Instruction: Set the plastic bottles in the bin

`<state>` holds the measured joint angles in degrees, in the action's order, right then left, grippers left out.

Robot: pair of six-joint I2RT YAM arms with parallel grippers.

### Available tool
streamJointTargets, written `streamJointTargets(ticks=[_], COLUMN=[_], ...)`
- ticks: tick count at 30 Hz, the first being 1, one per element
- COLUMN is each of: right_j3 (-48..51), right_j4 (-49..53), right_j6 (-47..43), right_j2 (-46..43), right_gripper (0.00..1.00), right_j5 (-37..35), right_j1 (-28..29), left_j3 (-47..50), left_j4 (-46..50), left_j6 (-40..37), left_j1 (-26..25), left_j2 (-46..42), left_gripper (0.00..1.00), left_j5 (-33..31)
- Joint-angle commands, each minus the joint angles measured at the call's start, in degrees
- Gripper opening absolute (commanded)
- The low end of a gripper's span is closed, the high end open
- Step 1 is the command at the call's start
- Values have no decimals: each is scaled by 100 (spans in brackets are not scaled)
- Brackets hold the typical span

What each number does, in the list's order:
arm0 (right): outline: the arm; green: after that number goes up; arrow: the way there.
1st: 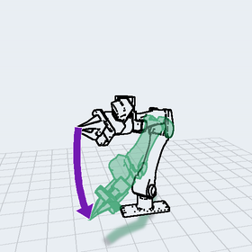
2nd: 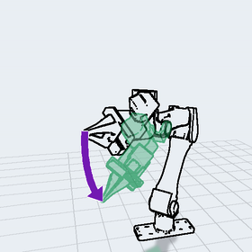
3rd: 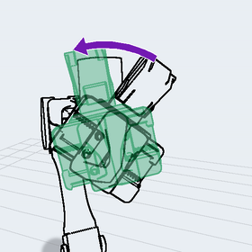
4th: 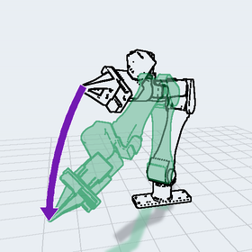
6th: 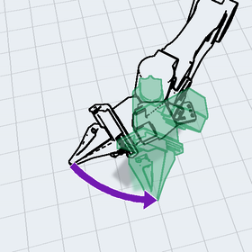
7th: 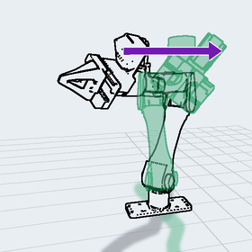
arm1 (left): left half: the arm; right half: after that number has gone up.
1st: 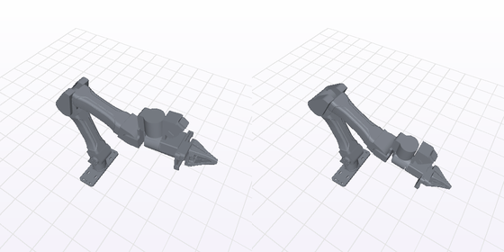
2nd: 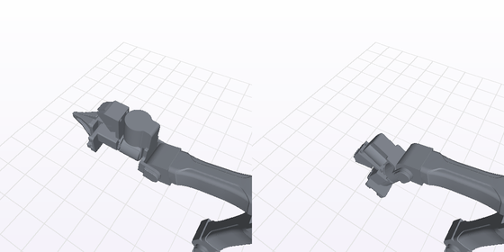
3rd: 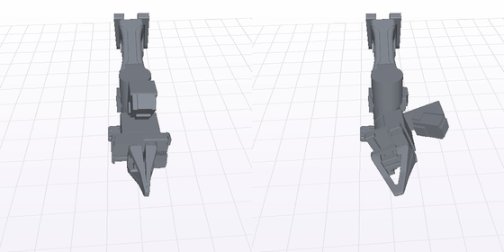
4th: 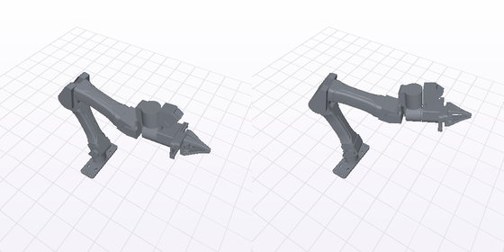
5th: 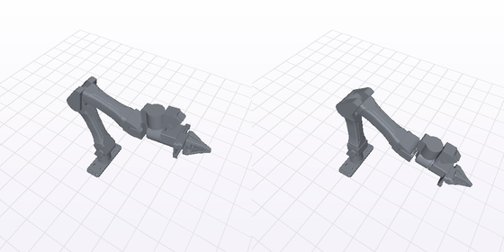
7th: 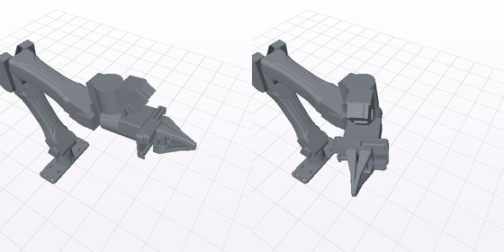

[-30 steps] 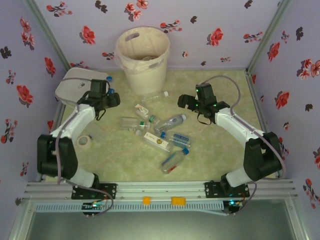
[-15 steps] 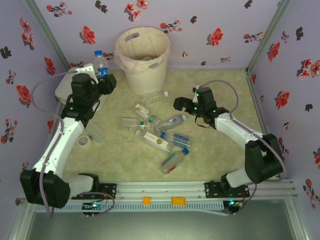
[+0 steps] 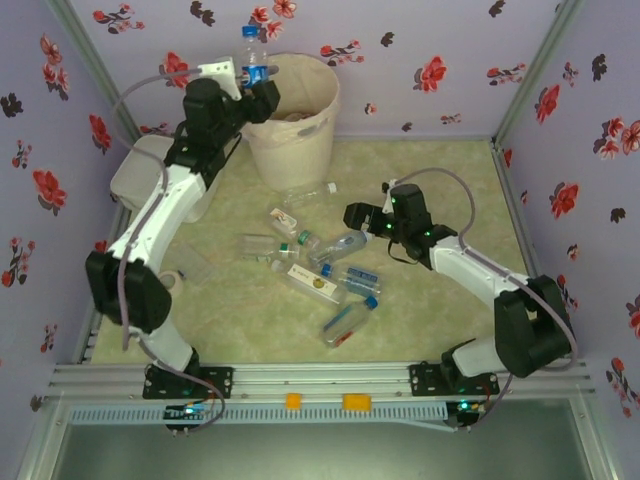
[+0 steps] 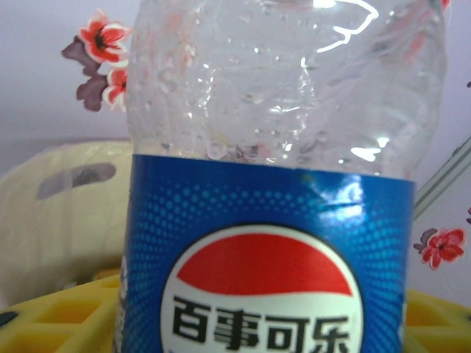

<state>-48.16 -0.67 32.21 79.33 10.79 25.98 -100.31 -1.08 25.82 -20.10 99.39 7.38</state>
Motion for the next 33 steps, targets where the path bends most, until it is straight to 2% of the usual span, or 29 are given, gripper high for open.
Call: streamJointTargets(ticks=[1,7,13,15,17,19,20,26,33], right_j3=[113,212,184,176,176,154,141,127,53], right_j4=[-189,32,248,274,309,356,385,395,428], right_j6=[47,-57,-205,-247,-294,-327,-337,-335,-281], right_j2=[-292,-562,-798,-857,-901,-910,-904,-902,-857], right_gripper=[99,100,100,100,100,100,100,100,100], right_j5=[-315,-534,-637,-657,-690,-726,-740,-776,-746], right_j1=[67,74,71,71,65,66,65,71,66], left_j3=[-817,-2549,-4685,-5030,-4965,-4818,-4775,-4743,-4708], left_j4=[231,1086,2443,2648,2621,2537,2517,2559,2555], left_j6=[-94,-419,-664,-700,-757,-780,-781,-836,-1017], left_j1=[-107,-305,-452,-477,-508,-504,-504,-547,-654], left_j2=[630,1872,3240,3463,3480,3423,3405,3358,3078], left_gripper=[0,0,0,3,18,26,34,99,100], left_j5=[97,80,60,-85,-285,-393,-445,-459,-484])
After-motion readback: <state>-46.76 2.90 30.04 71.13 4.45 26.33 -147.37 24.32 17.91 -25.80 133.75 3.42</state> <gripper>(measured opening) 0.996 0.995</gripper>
